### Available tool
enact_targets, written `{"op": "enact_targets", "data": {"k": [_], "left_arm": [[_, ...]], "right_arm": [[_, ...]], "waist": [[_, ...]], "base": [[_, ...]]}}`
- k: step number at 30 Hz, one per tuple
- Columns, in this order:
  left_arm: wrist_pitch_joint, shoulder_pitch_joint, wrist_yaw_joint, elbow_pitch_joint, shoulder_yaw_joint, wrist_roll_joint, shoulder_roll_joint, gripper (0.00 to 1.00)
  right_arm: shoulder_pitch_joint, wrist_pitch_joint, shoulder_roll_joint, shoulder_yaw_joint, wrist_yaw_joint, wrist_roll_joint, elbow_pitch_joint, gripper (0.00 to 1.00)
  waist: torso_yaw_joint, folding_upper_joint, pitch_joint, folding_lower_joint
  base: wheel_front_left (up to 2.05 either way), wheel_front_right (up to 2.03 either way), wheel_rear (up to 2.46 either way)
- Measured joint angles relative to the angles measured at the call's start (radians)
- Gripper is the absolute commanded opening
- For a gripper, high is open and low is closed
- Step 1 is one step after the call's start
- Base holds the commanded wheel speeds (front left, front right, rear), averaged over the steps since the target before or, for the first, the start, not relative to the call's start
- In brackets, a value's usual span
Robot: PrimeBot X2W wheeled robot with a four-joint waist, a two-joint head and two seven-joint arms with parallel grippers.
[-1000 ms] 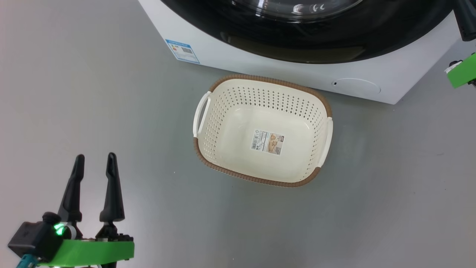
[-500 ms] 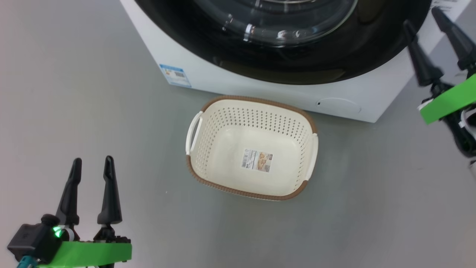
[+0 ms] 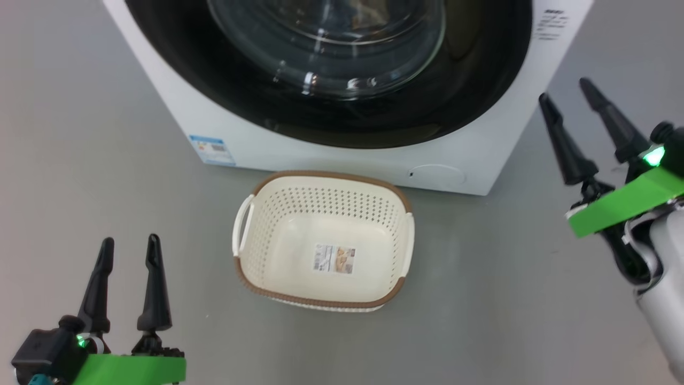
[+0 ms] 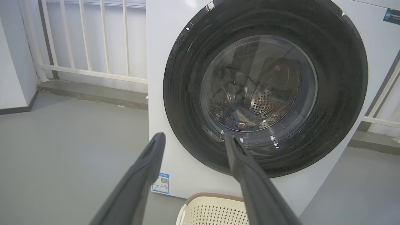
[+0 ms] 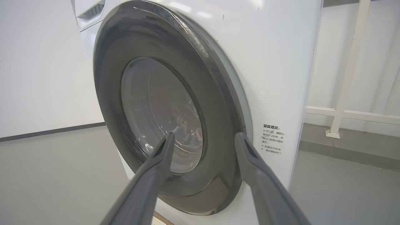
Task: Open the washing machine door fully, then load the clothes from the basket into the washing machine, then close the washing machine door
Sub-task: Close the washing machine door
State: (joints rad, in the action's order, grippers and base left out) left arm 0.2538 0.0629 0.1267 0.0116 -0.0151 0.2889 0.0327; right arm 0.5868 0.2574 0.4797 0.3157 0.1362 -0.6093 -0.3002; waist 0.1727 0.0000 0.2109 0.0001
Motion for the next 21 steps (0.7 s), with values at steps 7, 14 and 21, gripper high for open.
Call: {"op": "enact_targets", "data": {"k": [7, 14, 21], "left_arm": [[0.000, -0.030, 0.000, -0.002, -0.007, 0.002, 0.004, 1.00], [0.000, -0.063, 0.001, 0.000, 0.001, 0.026, 0.024, 1.00], [0.000, -0.080, 0.001, 0.000, 0.010, 0.042, 0.044, 1.00]], "right_arm": [[-0.083, 0.000, -0.030, -0.003, 0.000, 0.020, 0.054, 1.00], [-0.155, 0.000, -0.047, -0.012, 0.000, 0.025, 0.071, 1.00], [-0.248, 0.000, -0.074, -0.047, -0.003, 0.046, 0.084, 1.00]], "waist": [[-0.057, 0.0000, -0.050, 0.0000], [-0.115, 0.0000, -0.096, -0.0001], [-0.161, 0.0000, -0.136, 0.0000]], "base": [[0.00, 0.00, 0.00], [0.00, 0.00, 0.00], [0.00, 0.00, 0.00]]}}
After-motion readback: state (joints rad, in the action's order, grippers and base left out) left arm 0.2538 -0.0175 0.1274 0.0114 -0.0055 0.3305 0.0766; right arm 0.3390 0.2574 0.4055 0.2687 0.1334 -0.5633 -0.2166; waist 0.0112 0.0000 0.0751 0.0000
